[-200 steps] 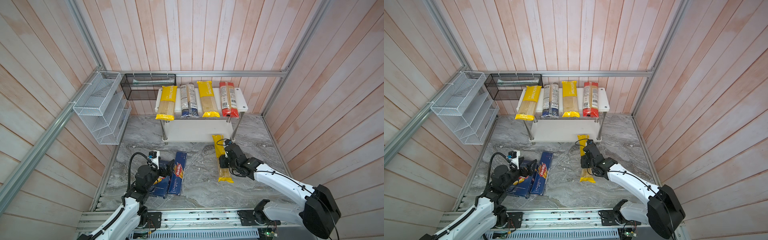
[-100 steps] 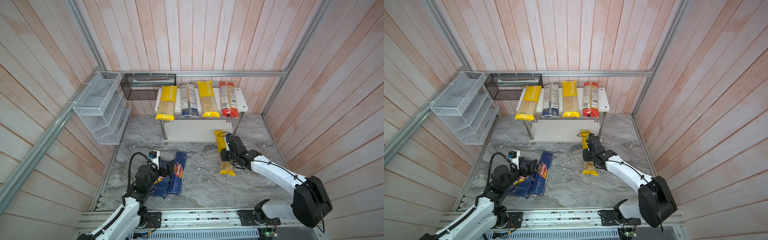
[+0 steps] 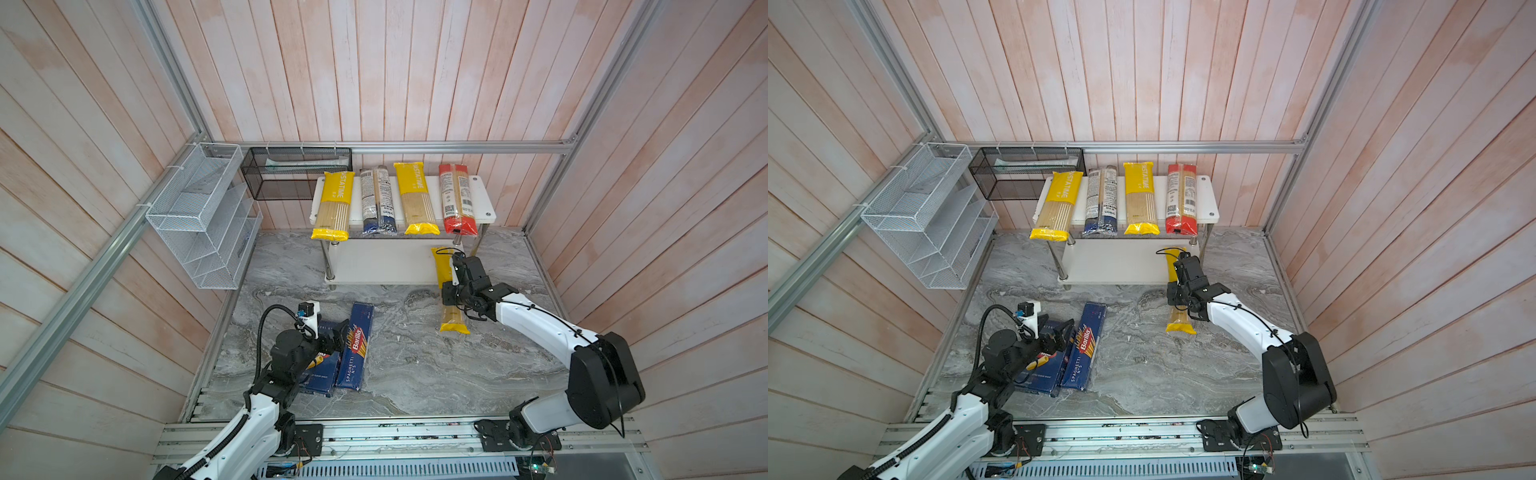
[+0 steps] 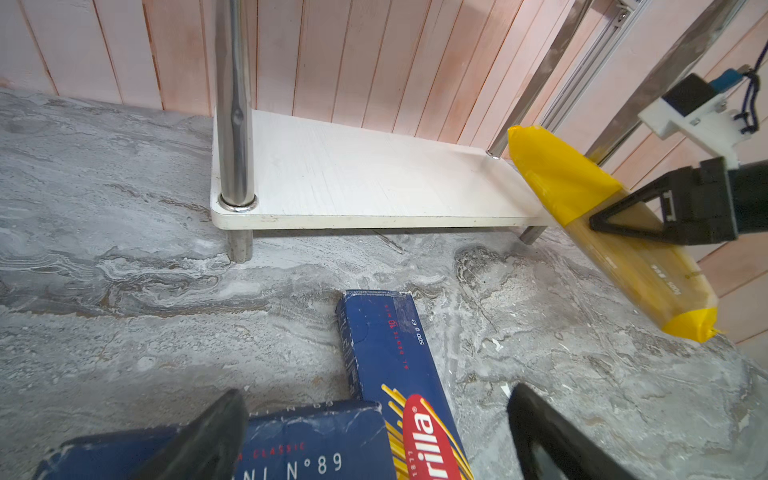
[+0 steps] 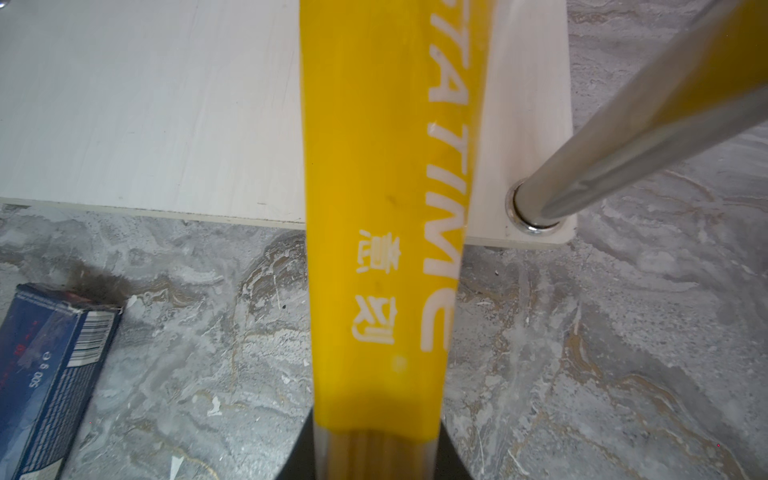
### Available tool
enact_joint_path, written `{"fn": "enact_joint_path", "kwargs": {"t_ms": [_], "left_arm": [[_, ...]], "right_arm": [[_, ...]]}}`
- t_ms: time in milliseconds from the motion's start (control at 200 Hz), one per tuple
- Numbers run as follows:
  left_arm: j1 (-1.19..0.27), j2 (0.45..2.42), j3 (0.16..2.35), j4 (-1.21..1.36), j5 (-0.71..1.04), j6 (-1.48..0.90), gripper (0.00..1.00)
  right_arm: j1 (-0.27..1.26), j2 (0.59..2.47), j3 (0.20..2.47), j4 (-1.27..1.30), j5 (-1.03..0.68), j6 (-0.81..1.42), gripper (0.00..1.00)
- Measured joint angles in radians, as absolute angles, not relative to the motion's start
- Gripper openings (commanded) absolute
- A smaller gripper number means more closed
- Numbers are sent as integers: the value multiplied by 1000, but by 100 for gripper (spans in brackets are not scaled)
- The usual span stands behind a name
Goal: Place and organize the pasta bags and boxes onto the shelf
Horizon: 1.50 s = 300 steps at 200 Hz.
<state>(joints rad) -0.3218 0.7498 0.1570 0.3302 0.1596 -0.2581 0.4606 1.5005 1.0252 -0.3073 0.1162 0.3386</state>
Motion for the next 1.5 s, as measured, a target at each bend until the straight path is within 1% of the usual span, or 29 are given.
{"fn": "enact_joint_path", "kwargs": {"t_ms": [140,505,950,1060,1155,1440,1500], "left_arm": [[-322,750,157,330,160,-258,100],[-322,750,157,330,160,-258,100],[-322,750,157,330,160,-258,100],[-322,751,157,330,160,-258,100],[-322,752,157,330,160,-258,100],[-322,752,157,330,160,-258,100],[-322,751,157,330,160,-258,100]], "right_arm": [[454,1549,1053,-297,136,332,9],[434,1602,1078,-252,159,313,9],[385,1691,1123,-198,155,282,9],[378,1707,1143,-197,155,279,10],[376,1728,1166,-193,155,276,14],[368,1781,1223,-173,155,266,14],[366,1790,1236,-173,155,265,17]]}}
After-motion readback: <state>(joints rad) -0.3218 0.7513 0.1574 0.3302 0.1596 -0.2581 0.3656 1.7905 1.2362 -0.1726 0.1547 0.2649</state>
